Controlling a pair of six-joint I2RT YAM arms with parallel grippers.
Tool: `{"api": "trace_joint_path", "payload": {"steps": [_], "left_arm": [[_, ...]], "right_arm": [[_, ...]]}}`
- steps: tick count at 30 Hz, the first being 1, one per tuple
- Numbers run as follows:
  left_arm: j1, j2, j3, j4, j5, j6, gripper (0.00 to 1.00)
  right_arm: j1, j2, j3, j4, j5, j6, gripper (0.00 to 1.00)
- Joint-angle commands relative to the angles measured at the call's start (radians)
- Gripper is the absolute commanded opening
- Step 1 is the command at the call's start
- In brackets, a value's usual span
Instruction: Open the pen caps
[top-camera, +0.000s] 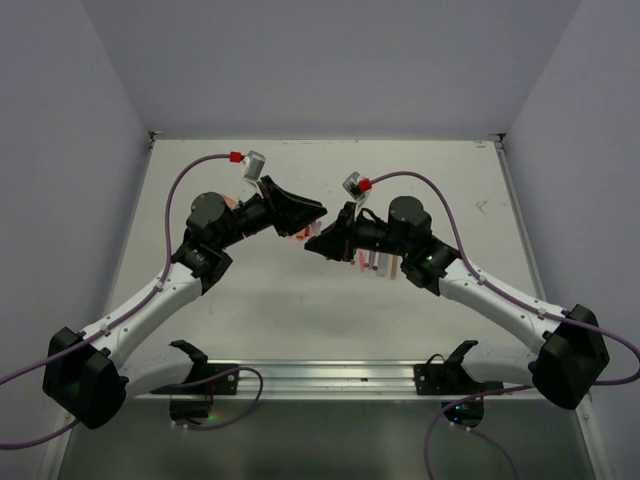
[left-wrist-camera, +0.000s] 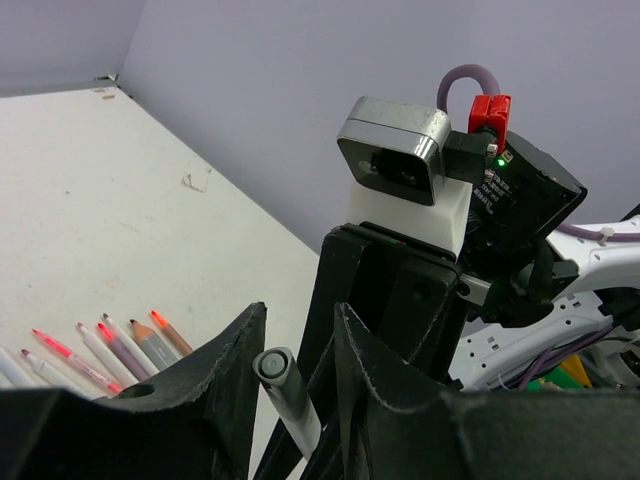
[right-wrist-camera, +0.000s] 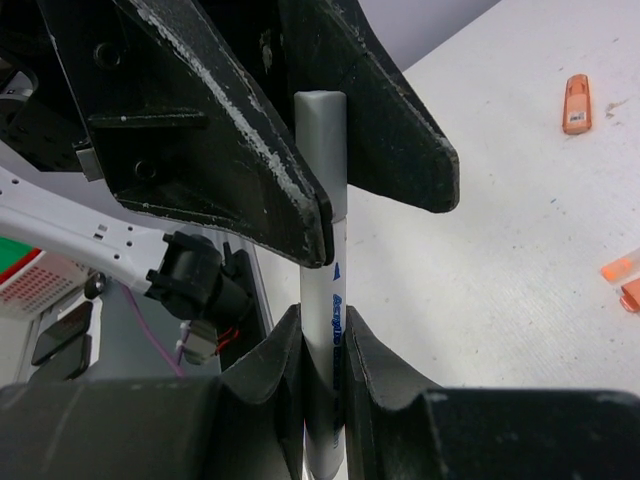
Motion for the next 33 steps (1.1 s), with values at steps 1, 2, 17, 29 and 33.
{"api": "trace_joint_path", "payload": {"steps": [1,2,17,29,33], "left_arm": [[0.005,-0.008,0.020,0.044,0.012,0.016,0.36],[0.005,-0.005,0.021,0.044,0.015,0.016,0.34],[0.005,-0.060,0.035,0.048,-0.115,0.094,0.00],[0.006,-0.083,0.219,0.110,-0.320,0.254,0.00],[0.006,-0.054,0.250,0.193,-0.350,0.235,0.00]], "right_arm": [[-0.002,0.006,0.003,0.006,-0.027,-0.001,0.00],[-0.002,0.005,0.004,0.007,-0.027,-0.001,0.00],[0.000,0.009,-0.025,-0.013,-0.083,-0.030,0.00],[0.001,0.026,-0.247,0.049,-0.194,-0.050,0.00],[0.001,0.048,-0.299,0.102,-0.195,-0.038,0.00]]}}
